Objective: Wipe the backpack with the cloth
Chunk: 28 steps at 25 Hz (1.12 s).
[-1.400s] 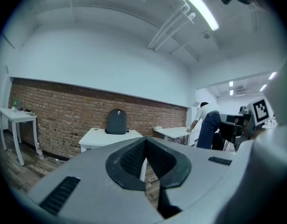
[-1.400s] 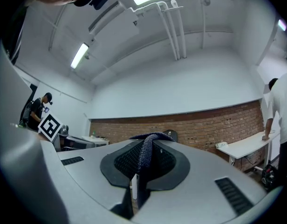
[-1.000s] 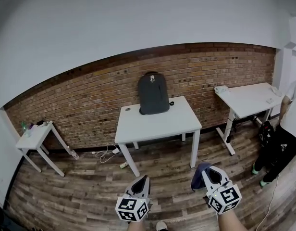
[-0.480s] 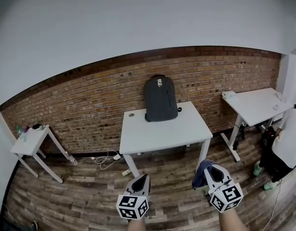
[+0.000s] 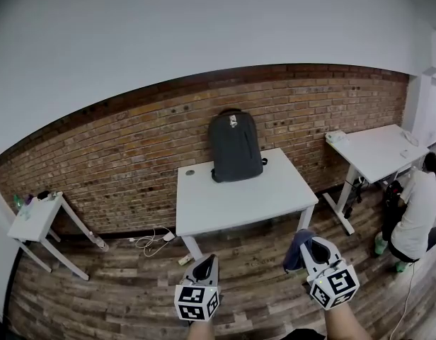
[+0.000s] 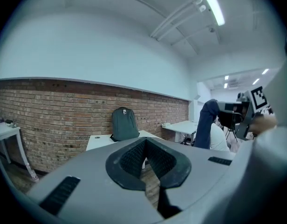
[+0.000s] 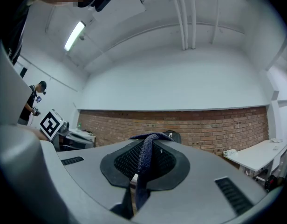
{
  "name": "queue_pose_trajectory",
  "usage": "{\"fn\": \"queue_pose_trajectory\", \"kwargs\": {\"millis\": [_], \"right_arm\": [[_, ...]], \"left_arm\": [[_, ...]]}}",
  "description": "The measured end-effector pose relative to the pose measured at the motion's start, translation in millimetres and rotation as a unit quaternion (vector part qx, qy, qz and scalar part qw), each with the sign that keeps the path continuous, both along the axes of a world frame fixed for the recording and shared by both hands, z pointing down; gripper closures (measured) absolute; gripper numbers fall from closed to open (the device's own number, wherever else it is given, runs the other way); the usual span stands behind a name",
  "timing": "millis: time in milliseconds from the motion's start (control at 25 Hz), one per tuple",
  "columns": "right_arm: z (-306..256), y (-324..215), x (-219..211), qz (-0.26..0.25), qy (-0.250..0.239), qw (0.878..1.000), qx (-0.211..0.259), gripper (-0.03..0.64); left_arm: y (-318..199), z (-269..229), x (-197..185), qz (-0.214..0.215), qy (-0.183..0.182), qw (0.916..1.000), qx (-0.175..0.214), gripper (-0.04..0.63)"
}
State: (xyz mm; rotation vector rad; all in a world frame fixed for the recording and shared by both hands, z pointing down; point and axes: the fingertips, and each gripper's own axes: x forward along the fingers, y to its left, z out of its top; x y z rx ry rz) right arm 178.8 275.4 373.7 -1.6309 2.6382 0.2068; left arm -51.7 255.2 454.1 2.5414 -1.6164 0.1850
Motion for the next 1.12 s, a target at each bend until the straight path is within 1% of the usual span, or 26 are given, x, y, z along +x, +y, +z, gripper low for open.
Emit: {"fn": "queue_pose_trajectory", "kwargs": {"millis": [120,280,560,680,920,1120], "right_arm": [[-0.5,-7.5,-6.3,0.001,-0.002,1.000,0.005,0.586],[0.8,-18.9,-16.5,-0.007,-0.001,1.000,0.004,0.586],[1.8,-53.7,-24.8,-0.017,-0.005,1.000,0.007,0.586],[3.5,-72.8,-25.8,-0.021,-0.005,1.000,0.007,0.586],[7.9,-119.6,-18.6,-0.017,-0.014,1.000,0.004,0.586],[12.0,-165.1,-8.7,-0.016,-0.022,1.000,-0.002,0.586]], "left_arm": [[-7.3,3.1,-4.5,0.007,0.009,0.9999,-0.002,0.609],[-18.2,0.3,-14.2,0.001,0.022,0.9998,-0.001,0.609],[-44.8,5.8,-25.7,-0.014,0.016,0.9998,0.006,0.607],[-60.5,5.2,-28.4,-0.024,0.004,0.9997,0.011,0.607],[-102.4,2.6,-22.8,-0.028,-0.008,0.9995,0.015,0.607],[-144.4,3.5,-15.0,-0.033,-0.009,0.9993,0.012,0.607]]}}
